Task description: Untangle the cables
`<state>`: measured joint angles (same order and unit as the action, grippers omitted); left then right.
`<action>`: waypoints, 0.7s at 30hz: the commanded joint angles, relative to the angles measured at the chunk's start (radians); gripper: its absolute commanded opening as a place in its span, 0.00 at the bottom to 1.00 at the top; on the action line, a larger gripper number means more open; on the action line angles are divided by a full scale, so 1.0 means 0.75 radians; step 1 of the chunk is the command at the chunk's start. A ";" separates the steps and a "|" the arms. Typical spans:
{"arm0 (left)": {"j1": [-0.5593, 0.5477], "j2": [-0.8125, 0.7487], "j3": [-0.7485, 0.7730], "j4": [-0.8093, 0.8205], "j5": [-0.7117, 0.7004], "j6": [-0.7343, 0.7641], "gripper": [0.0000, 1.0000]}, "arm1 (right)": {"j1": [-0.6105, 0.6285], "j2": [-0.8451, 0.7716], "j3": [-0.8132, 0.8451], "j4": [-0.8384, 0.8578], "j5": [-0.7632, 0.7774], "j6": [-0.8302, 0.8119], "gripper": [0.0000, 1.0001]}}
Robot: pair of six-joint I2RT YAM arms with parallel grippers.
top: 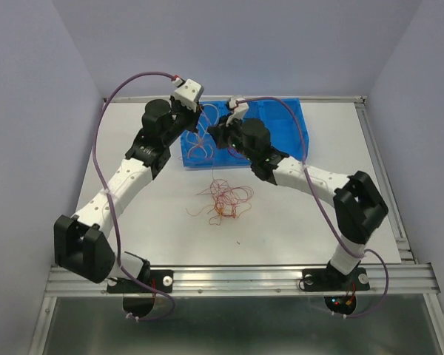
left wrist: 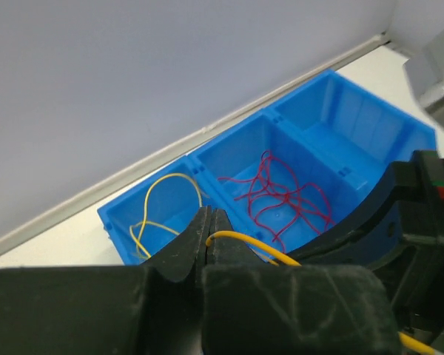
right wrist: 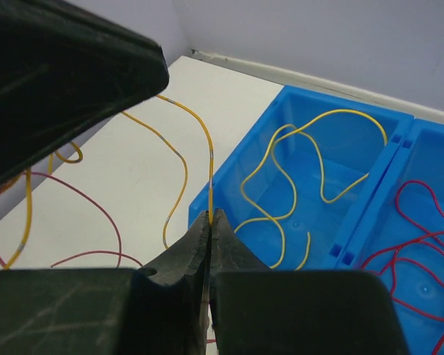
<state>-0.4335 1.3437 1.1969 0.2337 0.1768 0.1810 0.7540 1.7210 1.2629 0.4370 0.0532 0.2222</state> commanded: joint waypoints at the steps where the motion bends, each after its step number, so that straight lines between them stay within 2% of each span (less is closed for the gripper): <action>1: 0.116 0.041 -0.041 0.202 0.120 -0.033 0.00 | -0.005 0.180 0.204 0.125 0.140 -0.100 0.01; 2: 0.120 0.059 -0.068 0.218 0.114 -0.015 0.00 | -0.019 0.265 0.273 0.125 0.130 -0.096 0.02; 3: 0.124 0.063 -0.082 0.247 0.112 -0.006 0.00 | -0.024 0.294 0.298 0.125 0.134 -0.098 0.09; 4: 0.130 0.067 -0.096 0.257 0.110 -0.002 0.00 | -0.032 0.323 0.316 0.125 0.150 -0.086 0.32; 7: 0.134 0.076 -0.111 0.257 0.126 -0.002 0.00 | -0.048 0.352 0.343 0.125 0.189 -0.049 0.69; 10: 0.136 0.104 -0.097 0.237 0.106 -0.008 0.00 | -0.081 0.287 0.286 0.115 0.201 0.028 0.70; 14: 0.138 0.139 -0.076 0.228 0.087 -0.006 0.00 | -0.111 0.142 0.121 0.135 0.036 0.129 0.70; 18: 0.140 0.162 -0.070 0.220 0.104 -0.018 0.00 | -0.109 -0.002 -0.210 0.380 -0.028 0.201 0.73; 21: 0.140 0.164 -0.064 0.214 0.104 -0.020 0.00 | -0.111 -0.035 -0.246 0.407 -0.163 0.158 0.73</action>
<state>-0.3298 1.4715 1.1076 0.3515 0.2405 0.1738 0.6621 1.7279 1.1324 0.6025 0.0631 0.3290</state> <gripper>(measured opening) 0.036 0.733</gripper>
